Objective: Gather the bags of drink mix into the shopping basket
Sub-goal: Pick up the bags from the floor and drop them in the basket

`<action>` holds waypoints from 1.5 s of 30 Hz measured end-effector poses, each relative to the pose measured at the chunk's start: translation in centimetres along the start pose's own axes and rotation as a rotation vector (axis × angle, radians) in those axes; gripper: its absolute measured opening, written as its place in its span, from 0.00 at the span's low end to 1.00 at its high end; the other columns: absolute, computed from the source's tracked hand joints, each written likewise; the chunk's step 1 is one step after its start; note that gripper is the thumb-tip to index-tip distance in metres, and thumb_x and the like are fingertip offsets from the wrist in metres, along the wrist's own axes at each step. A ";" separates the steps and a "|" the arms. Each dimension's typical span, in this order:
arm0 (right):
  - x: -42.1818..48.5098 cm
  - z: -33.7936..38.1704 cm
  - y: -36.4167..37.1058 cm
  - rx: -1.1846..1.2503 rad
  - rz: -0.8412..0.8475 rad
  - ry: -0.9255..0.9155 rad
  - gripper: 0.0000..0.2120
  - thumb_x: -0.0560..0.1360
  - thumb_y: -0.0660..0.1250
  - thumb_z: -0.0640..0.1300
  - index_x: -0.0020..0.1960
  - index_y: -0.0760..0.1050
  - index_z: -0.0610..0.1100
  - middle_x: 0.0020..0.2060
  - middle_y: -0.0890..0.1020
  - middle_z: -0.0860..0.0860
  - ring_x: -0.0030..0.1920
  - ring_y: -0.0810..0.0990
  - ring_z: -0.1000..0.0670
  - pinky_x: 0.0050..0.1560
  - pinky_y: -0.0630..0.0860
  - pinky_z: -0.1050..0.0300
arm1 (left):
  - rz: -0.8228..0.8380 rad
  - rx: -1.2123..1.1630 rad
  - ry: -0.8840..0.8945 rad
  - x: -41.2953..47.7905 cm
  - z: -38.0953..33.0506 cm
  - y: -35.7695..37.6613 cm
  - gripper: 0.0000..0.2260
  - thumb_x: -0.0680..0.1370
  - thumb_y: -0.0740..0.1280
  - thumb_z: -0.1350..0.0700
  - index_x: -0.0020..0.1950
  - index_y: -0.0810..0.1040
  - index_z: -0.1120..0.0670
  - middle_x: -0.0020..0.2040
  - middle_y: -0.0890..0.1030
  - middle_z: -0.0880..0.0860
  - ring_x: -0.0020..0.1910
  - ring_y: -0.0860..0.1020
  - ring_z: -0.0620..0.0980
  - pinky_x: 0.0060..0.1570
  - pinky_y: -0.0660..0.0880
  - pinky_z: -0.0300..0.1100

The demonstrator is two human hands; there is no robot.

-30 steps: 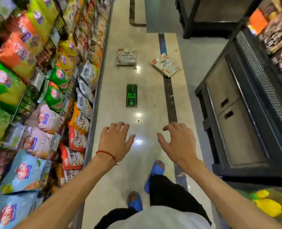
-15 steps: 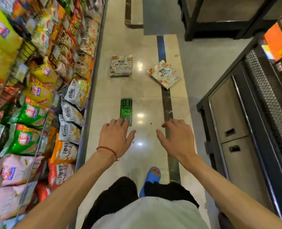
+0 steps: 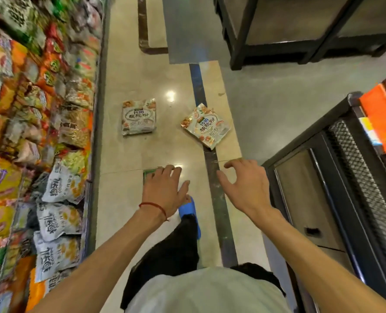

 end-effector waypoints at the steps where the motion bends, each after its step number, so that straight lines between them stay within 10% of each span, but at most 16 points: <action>1: 2.2 -0.1 -0.1 -0.010 0.007 0.015 0.18 0.79 0.65 0.60 0.57 0.83 0.48 0.54 0.86 0.50 0.57 0.80 0.45 0.57 0.72 0.48 | -0.005 0.004 0.002 2.4 0.3 -0.4 0.23 0.82 0.56 0.39 0.69 0.74 0.50 0.66 0.78 0.52 0.62 0.76 0.56 0.56 0.72 0.51; 15: 25.8 -2.3 0.4 0.041 0.030 0.113 0.17 0.79 0.66 0.58 0.58 0.82 0.48 0.55 0.84 0.51 0.59 0.77 0.48 0.56 0.71 0.49 | -0.030 0.051 0.068 28.0 2.5 -6.6 0.23 0.78 0.55 0.39 0.61 0.79 0.51 0.56 0.81 0.52 0.52 0.79 0.56 0.48 0.74 0.50; 31: 52.9 -12.1 5.7 -0.001 0.221 -0.128 0.17 0.75 0.62 0.57 0.49 0.84 0.47 0.46 0.86 0.50 0.49 0.80 0.44 0.47 0.75 0.48 | 0.037 -0.020 -0.252 49.3 -2.4 -5.6 0.24 0.78 0.52 0.41 0.60 0.80 0.53 0.54 0.82 0.54 0.51 0.79 0.57 0.46 0.74 0.49; 45: 59.9 -20.6 24.3 0.116 0.389 0.021 0.14 0.75 0.67 0.52 0.51 0.84 0.44 0.52 0.86 0.47 0.57 0.78 0.41 0.53 0.76 0.47 | 0.315 -0.128 -0.333 58.0 0.4 12.4 0.19 0.80 0.61 0.45 0.64 0.77 0.55 0.54 0.81 0.57 0.52 0.79 0.61 0.47 0.74 0.52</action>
Point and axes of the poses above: each hand's wrist, its own x-axis towards the middle knuckle, its own y-axis out of the palm, z = x × y, the point moved 9 cm from there along x, towards the middle knuckle
